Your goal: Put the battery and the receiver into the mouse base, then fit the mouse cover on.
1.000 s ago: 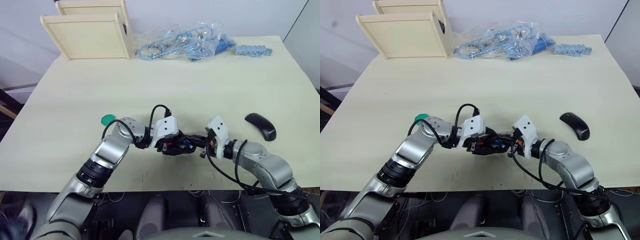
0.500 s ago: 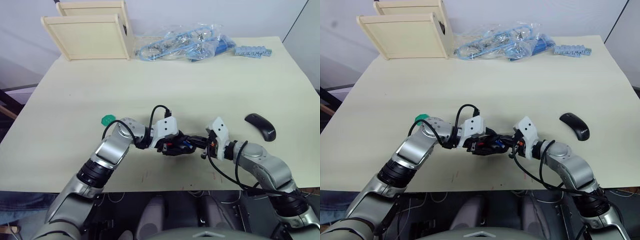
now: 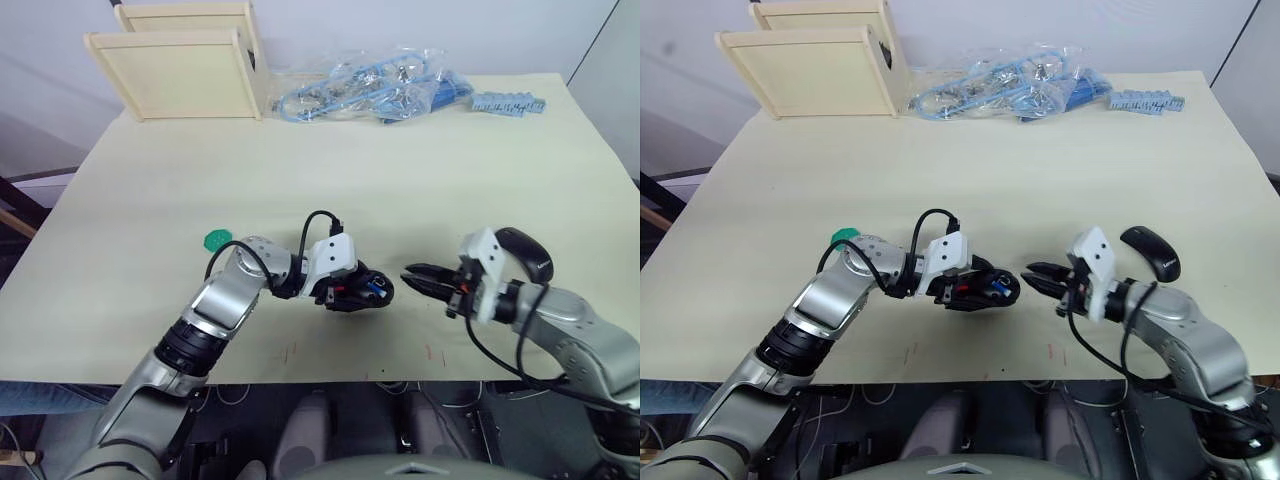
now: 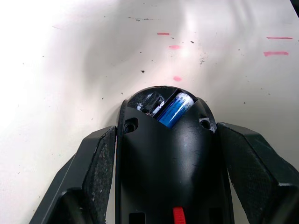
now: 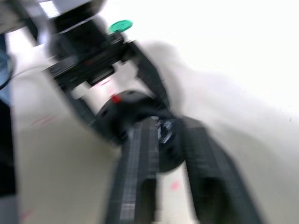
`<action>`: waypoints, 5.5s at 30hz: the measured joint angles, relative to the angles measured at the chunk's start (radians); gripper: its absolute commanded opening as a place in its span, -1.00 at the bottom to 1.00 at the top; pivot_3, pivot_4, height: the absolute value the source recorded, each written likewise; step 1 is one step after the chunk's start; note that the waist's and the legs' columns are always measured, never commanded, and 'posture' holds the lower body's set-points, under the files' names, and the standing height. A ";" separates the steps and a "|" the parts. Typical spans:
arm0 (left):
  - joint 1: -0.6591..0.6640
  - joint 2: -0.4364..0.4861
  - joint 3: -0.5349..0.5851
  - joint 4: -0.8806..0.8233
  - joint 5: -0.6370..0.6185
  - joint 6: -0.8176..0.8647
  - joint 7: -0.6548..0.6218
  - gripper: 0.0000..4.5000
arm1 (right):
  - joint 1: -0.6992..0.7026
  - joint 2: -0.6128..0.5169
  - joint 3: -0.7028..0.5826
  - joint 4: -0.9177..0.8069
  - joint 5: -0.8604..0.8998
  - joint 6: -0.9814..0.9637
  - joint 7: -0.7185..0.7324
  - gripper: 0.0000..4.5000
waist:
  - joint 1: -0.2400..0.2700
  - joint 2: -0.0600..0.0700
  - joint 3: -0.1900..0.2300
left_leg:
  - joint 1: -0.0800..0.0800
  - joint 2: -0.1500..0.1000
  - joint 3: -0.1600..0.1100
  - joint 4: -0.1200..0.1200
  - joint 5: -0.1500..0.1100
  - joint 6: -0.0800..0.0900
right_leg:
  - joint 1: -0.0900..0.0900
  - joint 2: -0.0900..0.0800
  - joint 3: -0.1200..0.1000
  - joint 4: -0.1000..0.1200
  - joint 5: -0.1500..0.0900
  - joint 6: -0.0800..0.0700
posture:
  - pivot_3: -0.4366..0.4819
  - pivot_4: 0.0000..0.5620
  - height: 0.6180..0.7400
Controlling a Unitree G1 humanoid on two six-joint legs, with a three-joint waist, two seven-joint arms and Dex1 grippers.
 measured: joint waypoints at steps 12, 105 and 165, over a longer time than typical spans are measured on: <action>0.002 -0.001 0.001 0.012 -0.001 -0.020 -0.001 0.30 | 0.259 -0.086 -0.236 -0.176 0.127 -0.031 0.044 0.99 | 0.001 0.000 0.000 | 0.002 0.000 0.000 0.000 0.000 0.000 | 0.003 0.000 0.000 0.000 0.000 0.000 | -0.05 -0.47 1.00; 0.770 0.092 0.784 -0.225 -0.703 -0.192 -0.234 0.99 | -0.126 -0.204 -0.214 0.598 -0.185 0.074 -0.035 1.00 | -0.004 0.000 0.002 | 0.011 0.004 0.011 -0.006 0.000 0.000 | 0.005 0.002 0.009 -0.002 -0.001 -0.001 | -0.05 -0.47 1.00; 0.727 0.096 0.745 -0.268 -0.705 -0.150 -0.181 1.00 | -0.159 -0.221 -0.184 0.691 -0.269 -0.023 0.064 0.47 | -0.004 0.000 0.003 | 0.011 0.004 0.011 -0.006 0.000 0.000 | 0.005 0.002 0.009 -0.002 -0.001 -0.001 | -0.05 -0.47 1.00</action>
